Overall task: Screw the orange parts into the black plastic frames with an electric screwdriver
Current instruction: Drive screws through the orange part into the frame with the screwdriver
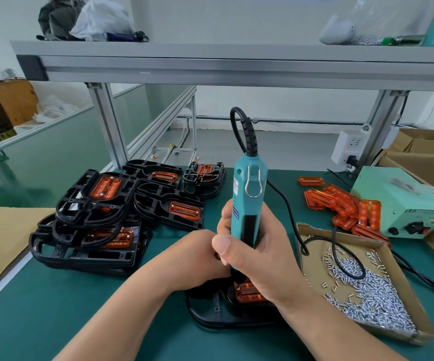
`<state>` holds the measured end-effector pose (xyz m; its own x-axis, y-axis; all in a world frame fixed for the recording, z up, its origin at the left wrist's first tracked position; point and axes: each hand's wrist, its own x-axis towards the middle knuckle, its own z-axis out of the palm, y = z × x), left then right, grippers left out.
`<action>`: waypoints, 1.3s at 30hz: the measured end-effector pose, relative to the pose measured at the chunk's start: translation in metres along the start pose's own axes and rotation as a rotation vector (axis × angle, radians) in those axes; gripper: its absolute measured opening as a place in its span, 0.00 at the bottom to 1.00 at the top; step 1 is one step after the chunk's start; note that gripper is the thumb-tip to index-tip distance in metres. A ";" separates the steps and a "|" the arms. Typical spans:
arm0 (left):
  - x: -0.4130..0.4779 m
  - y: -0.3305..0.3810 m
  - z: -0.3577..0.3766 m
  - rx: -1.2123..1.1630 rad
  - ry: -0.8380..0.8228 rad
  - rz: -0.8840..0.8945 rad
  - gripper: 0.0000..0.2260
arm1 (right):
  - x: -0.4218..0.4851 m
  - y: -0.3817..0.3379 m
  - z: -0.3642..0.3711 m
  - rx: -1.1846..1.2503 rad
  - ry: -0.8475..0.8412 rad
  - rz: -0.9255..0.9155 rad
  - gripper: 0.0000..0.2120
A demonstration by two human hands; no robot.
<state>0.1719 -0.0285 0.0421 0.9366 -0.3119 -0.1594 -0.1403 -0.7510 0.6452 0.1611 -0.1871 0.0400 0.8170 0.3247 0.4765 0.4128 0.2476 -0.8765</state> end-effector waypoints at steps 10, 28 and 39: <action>-0.004 0.006 -0.003 -0.017 -0.015 0.001 0.13 | -0.003 -0.005 0.001 -0.020 0.003 -0.025 0.12; 0.005 -0.010 0.004 -0.024 -0.028 0.080 0.05 | 0.008 -0.019 -0.022 0.231 0.207 -0.056 0.23; 0.002 -0.013 -0.003 0.025 -0.075 0.081 0.06 | 0.013 -0.016 -0.048 0.350 0.325 0.151 0.40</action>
<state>0.1768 -0.0173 0.0354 0.8953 -0.4143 -0.1635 -0.2235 -0.7354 0.6397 0.1845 -0.2304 0.0570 0.9634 0.0934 0.2514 0.1658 0.5295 -0.8319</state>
